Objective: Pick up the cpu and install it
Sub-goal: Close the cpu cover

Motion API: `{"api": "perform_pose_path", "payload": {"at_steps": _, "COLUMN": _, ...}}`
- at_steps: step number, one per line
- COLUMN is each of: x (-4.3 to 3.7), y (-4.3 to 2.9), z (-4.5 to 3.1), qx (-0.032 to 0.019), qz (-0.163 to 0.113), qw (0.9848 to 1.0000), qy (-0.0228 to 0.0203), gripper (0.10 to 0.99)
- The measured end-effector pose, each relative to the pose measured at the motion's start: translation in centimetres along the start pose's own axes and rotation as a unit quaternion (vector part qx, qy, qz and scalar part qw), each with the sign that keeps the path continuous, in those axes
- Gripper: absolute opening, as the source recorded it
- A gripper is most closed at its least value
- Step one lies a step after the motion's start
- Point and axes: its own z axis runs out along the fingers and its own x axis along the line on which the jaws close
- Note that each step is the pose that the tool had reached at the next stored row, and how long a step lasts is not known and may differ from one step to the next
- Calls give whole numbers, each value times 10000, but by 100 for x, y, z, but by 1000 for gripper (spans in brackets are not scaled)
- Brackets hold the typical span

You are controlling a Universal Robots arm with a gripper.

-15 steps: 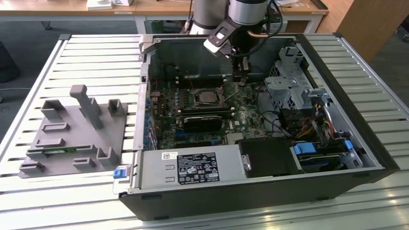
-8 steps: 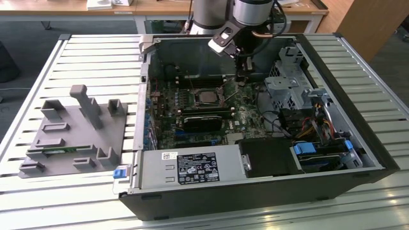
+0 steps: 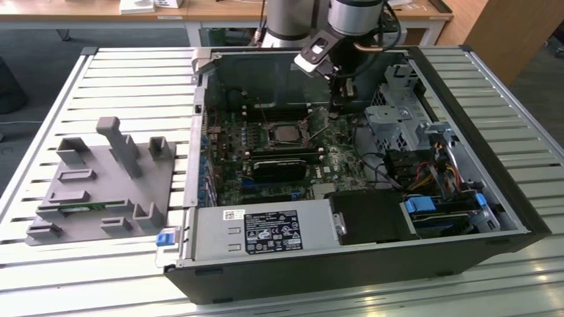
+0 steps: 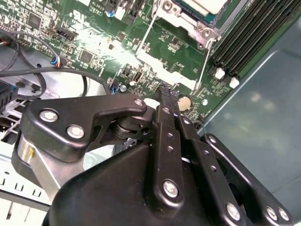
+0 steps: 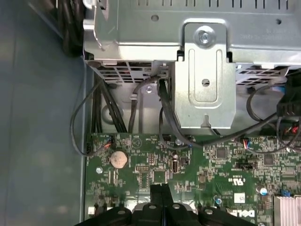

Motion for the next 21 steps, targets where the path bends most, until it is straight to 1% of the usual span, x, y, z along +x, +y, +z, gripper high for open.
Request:
{"api": "perform_pose_path", "payload": {"at_steps": 3, "x": 1, "y": 4, "z": 32, "qx": 2, "qz": 0, "qw": 10000, "qy": 0, "gripper": 106}}
{"api": "perform_pose_path", "payload": {"at_steps": 8, "x": 1, "y": 1, "z": 118, "qx": 3, "qz": 0, "qw": 10000, "qy": 0, "gripper": 106}}
{"api": "perform_pose_path", "payload": {"at_steps": 10, "x": 1, "y": 0, "z": 139, "qx": 3, "qz": 0, "qw": 10000, "qy": 0, "gripper": 106}}
{"api": "perform_pose_path", "payload": {"at_steps": 12, "x": 1, "y": -3, "z": 144, "qx": 3, "qz": 1, "qw": 10000, "qy": -1, "gripper": 106}}
{"api": "perform_pose_path", "payload": {"at_steps": 16, "x": 1, "y": -49, "z": 145, "qx": 3, "qz": 0, "qw": 10000, "qy": 0, "gripper": 106}}
{"api": "perform_pose_path", "payload": {"at_steps": 21, "x": 1, "y": -74, "z": 148, "qx": 3, "qz": 0, "qw": 10000, "qy": 0, "gripper": 106}}
